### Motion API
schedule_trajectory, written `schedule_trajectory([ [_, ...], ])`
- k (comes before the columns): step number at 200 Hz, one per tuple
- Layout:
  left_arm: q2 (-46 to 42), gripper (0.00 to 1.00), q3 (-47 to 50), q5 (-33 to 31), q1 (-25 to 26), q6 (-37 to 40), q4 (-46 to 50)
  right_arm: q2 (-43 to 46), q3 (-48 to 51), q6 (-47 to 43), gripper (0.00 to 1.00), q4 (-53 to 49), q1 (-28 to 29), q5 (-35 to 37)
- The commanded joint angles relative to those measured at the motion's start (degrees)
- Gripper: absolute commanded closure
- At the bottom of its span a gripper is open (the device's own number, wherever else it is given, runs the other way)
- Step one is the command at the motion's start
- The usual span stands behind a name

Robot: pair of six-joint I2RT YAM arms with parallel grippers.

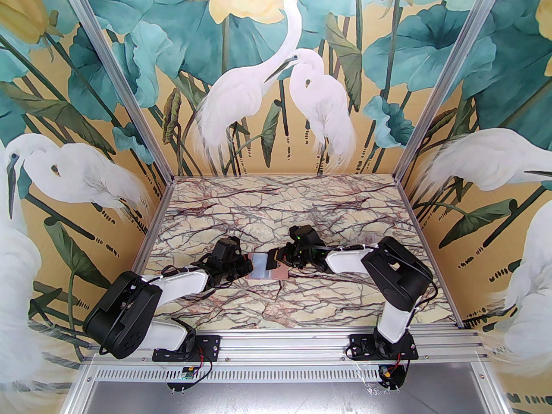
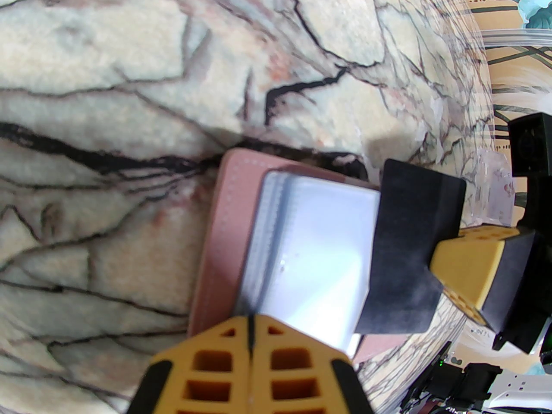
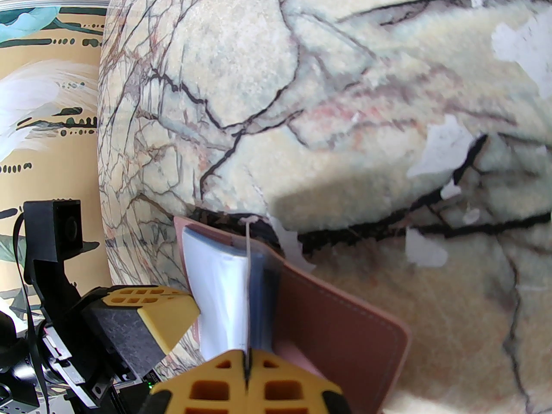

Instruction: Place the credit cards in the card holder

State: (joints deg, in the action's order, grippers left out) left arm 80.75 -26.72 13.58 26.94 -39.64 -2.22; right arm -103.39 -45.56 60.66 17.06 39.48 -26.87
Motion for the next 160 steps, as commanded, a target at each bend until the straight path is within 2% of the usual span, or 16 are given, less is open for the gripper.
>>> schedule_trajectory([
  [1,2.17,0.93,1.26,-1.66,-0.40,-0.11,1.94,-1.52,0.01,0.86,1.00,1.40,0.94,-0.09],
  [160,1.56,0.93,1.65,-1.70,-0.40,-0.23,1.95,-0.80,3.33,2.79,1.00,2.11,2.44,0.22],
])
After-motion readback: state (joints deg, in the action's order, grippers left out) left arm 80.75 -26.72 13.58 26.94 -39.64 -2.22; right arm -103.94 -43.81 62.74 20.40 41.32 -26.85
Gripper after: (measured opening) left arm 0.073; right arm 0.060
